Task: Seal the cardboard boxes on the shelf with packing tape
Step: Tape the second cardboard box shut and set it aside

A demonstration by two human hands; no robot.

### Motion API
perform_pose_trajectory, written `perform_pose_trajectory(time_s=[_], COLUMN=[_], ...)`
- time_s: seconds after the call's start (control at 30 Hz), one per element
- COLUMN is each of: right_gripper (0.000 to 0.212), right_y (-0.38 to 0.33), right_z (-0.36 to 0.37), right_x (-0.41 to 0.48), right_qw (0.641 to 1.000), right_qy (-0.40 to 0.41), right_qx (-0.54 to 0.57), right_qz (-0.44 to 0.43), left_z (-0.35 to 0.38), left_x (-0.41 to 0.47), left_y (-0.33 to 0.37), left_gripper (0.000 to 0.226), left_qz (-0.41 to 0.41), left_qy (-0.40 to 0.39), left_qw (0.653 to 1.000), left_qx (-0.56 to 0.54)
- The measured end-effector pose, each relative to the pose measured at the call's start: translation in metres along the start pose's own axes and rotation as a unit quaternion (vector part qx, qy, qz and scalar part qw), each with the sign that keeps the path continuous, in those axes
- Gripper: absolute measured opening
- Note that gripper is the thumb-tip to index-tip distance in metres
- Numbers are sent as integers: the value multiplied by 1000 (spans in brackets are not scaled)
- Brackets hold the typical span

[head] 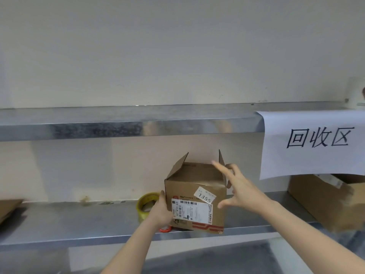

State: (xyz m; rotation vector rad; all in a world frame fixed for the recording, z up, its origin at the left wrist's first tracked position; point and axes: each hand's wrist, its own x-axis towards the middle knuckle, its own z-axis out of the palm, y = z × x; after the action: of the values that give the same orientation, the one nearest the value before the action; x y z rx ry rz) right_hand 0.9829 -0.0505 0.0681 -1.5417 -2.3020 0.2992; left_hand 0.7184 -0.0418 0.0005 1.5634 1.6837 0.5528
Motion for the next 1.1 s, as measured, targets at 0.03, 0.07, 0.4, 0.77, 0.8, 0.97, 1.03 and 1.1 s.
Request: perform_pose_trajectory(time_s=[0.03,0.07,0.4,0.77,0.8,0.97,1.03,1.1], right_gripper=[111,99,48,64,64,43,44,46], right_y=[3,6,13,-11,-11,10,20,34], right_z=[-2,-4,-1,-1,-4,-14,-17,-23], right_x=[2,4,16,-28,-35,-72,-89,-105], right_qw=[999,995,911,944,941,913,911,906], right_qy=[-22,-39,46,28,39,125,158,173], right_qx=[-47,-92,-402,-327,-334,-387,-377,-375], right_qz=[-2,-4,-85,-33,-16,23,60,93], left_z=[-1,-2,-39,-42,-40,-23,-14,-3], left_x=[-1,-2,-20,-11,-10,-4,-2,0], left_y=[1,0,-5,23,27,54,65,77], left_gripper=[91,89,67,71,70,66,66,66], left_qz=[-9,-10,23,79,87,128,141,153], left_qy=[4,12,67,62,57,34,23,16], left_qw=[1000,999,978,960,960,956,954,951], left_qx=[22,45,194,261,259,262,265,267])
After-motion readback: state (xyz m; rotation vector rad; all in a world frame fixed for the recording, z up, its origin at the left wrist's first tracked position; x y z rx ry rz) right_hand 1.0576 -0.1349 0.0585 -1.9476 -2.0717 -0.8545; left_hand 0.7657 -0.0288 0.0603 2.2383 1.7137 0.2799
